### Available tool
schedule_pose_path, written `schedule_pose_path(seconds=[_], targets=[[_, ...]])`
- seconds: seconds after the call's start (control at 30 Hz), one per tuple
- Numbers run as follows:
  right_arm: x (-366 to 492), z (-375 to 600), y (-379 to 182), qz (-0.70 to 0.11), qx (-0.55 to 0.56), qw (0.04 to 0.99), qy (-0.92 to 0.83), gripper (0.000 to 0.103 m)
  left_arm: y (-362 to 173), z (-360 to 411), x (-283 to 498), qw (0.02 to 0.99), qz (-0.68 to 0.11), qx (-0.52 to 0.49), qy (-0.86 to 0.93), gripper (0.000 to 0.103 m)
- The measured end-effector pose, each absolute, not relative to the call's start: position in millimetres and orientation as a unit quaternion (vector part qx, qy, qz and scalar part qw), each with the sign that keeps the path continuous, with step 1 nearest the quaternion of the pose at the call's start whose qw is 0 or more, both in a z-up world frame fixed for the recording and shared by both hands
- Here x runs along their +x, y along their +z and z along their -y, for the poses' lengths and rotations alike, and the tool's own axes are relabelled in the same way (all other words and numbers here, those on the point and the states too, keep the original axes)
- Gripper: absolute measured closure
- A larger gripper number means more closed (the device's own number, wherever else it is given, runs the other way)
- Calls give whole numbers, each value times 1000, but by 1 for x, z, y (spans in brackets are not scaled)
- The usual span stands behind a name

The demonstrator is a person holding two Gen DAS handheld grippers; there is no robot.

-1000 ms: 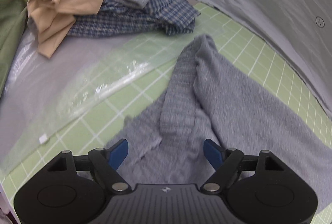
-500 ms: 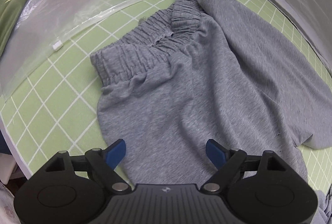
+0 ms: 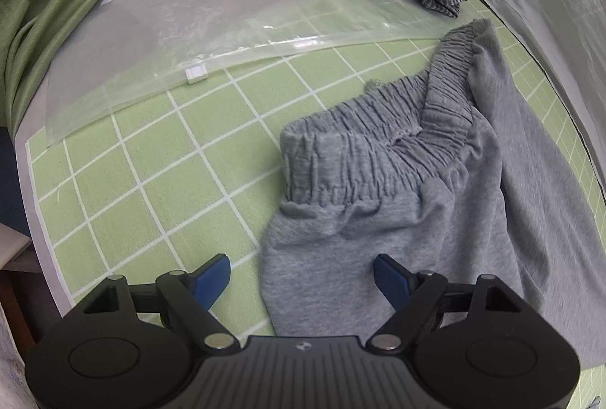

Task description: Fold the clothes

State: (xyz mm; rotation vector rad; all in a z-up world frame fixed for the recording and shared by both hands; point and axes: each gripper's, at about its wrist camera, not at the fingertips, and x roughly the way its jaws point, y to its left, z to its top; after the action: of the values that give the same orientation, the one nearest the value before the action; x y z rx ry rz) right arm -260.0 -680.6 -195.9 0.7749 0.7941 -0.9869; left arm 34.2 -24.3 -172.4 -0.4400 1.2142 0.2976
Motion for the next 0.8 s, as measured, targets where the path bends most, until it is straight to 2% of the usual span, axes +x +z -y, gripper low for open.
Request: schedule_pose_path(seconds=[0.07,0.1,0.2,0.23,0.27,0.4,0.6,0.8], targets=[[-262,678,-190,-351,348,746,-447,100,-173,19,39,790,-557,-213,141,42],[-265,677,-186,-345,343,749,-450,100,-173,17,41,792,-552,-216,143,45],[-277,673,-168,-322,327,754,-471,100,-172,15,46,798,-541,-224,141,70],[-282,673,-162,-313,324,754,-478,100,-173,14,47,799,-538,-231,138,88],[-289,672,-156,-301,325,753,-486,100,-173,12,48,798,-536,-240,136,99],[-319,668,-132,-252,336,745,-518,101,-175,9,48,798,-528,-253,144,101],[-336,652,-93,-223,291,744,-559,101,-174,6,44,802,-527,-244,139,101],[-282,667,-63,-221,237,774,-544,101,-177,1,45,797,-529,-252,147,101]])
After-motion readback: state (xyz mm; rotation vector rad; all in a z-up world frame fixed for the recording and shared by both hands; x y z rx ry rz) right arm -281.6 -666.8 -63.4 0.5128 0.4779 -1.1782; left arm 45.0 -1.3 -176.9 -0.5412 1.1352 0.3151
